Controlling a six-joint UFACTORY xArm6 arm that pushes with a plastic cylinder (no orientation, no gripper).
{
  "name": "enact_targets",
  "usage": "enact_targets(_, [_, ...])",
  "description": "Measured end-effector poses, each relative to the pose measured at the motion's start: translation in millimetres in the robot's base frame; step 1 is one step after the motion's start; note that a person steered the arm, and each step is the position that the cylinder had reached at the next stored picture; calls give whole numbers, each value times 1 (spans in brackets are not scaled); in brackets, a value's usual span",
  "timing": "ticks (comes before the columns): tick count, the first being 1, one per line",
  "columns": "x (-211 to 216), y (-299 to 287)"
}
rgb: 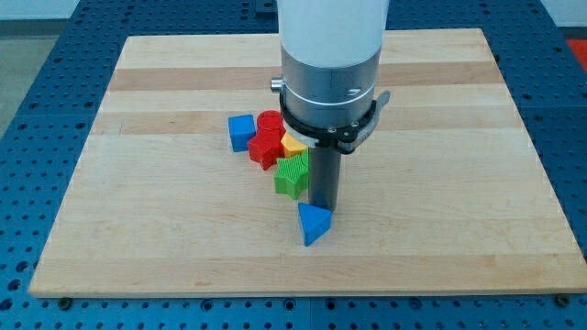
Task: Place the blue triangle to the left of the red star
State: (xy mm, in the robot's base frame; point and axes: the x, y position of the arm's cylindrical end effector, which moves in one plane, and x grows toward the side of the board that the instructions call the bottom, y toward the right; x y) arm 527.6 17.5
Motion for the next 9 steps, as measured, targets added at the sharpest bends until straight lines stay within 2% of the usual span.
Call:
enact_targets(2, [-11, 43])
enact_targets(3, [26, 42])
enact_targets(5, [39, 39])
enact_targets(9, [39, -42])
